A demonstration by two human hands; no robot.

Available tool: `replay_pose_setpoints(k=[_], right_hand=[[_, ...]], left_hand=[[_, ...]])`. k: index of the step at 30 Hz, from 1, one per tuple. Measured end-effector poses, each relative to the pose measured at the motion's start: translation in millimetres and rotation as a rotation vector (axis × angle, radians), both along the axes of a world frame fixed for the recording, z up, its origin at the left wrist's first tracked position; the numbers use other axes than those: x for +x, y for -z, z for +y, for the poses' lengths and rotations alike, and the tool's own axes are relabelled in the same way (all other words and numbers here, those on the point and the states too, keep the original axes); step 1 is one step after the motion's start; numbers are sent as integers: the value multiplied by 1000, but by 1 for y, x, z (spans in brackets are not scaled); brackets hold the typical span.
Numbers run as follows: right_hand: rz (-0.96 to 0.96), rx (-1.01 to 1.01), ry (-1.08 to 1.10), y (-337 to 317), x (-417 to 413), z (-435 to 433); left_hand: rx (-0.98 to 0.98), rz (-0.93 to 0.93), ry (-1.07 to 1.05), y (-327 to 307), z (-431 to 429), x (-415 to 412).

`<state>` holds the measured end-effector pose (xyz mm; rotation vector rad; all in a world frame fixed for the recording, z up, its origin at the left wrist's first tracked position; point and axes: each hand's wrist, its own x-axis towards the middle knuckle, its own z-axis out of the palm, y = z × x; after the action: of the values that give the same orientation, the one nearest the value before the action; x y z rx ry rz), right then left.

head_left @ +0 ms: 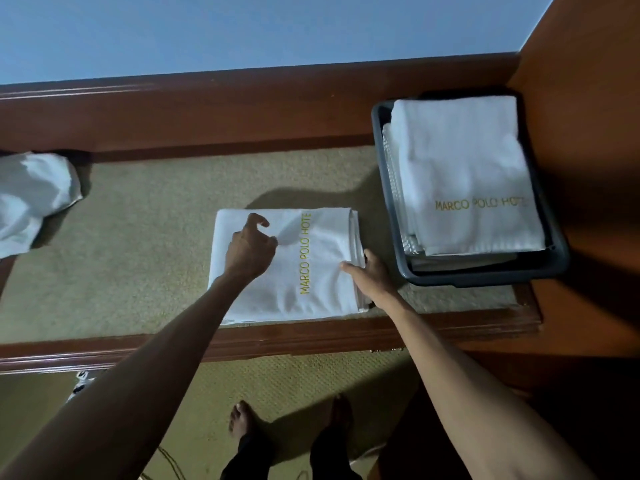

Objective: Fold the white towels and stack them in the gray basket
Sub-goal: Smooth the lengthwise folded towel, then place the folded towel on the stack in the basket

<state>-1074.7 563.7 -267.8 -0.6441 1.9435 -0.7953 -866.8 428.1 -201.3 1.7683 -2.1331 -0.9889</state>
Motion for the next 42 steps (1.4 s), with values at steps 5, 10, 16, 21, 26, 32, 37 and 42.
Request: replay_pose_setpoints(k=[5,10,16,21,26,32,37,42], right_hand=[[15,-22,64,2,0,4],[242,-22,-7,-1,3,-11],[757,-169,-224,-29,23,-55],[693,-174,-434,-35,56,-94],[663,-198,-453,-31,89,-135],[685,-272,-394,-27,118,-195],[772,-310,-322,-21,131,-239],[857,-299,-279,-9,123,-267]], left_hand=[[-143,-140,-126,13,-3,36],[263,-18,-372,26,-6,80],[759,328,-331,23,1,115],[1056,574,-114,22,-6,125],[1204,490,142,19,-34,130],[1029,155,298,13,-134,150],[548,-116,148,5,-223,145],[122,68,33,21,-269,114]])
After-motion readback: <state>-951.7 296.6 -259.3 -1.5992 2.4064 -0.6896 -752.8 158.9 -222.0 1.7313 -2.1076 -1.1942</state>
